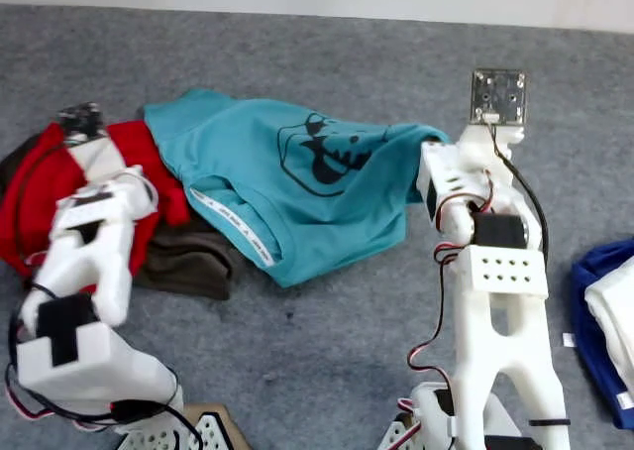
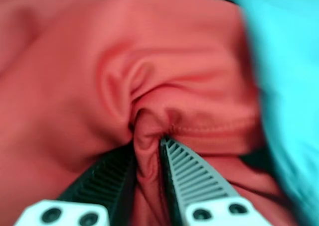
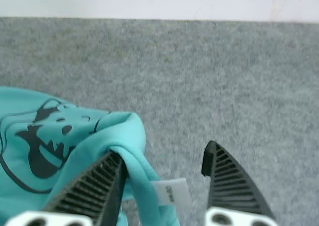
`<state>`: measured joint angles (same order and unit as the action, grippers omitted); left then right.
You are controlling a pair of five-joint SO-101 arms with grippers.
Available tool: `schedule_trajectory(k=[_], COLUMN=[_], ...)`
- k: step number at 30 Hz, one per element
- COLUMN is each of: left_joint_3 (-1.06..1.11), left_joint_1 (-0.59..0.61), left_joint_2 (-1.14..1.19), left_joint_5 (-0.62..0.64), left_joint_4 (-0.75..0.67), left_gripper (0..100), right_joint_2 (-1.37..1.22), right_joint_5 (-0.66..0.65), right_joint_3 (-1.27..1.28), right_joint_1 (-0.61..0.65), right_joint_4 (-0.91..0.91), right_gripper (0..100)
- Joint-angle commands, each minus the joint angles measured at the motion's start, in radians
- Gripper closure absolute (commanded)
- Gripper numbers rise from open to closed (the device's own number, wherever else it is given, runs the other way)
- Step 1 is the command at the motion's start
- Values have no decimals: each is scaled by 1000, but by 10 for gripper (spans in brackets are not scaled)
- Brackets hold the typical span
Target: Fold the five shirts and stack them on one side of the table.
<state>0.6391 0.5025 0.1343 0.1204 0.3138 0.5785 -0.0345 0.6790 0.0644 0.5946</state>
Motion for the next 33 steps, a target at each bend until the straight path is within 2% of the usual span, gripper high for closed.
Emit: schedule_trajectory(k=[1,14,19,22,26,30,33], left_joint_3=[-117,-463,-522,-518,-516,-527,-526], left_joint_1=[162,651,785,786,716,618,565], left_joint_2=[58,125,127,125,119,113,81], left_joint_5=[2,8,8,8,3,23,132], left_joint_4=[9,9,9,9,18,104,112], left_gripper=[991,991,987,986,953,765,632], right_joint_2=[45,47,47,47,47,45,39], right_joint_5=[14,14,15,14,14,12,12], right_joint_3=[-2,2,2,2,4,4,4], right_joint_1=[25,47,47,48,65,65,65], right_joint_4=[1,1,1,1,2,2,2], right_gripper=[775,775,775,775,775,775,775])
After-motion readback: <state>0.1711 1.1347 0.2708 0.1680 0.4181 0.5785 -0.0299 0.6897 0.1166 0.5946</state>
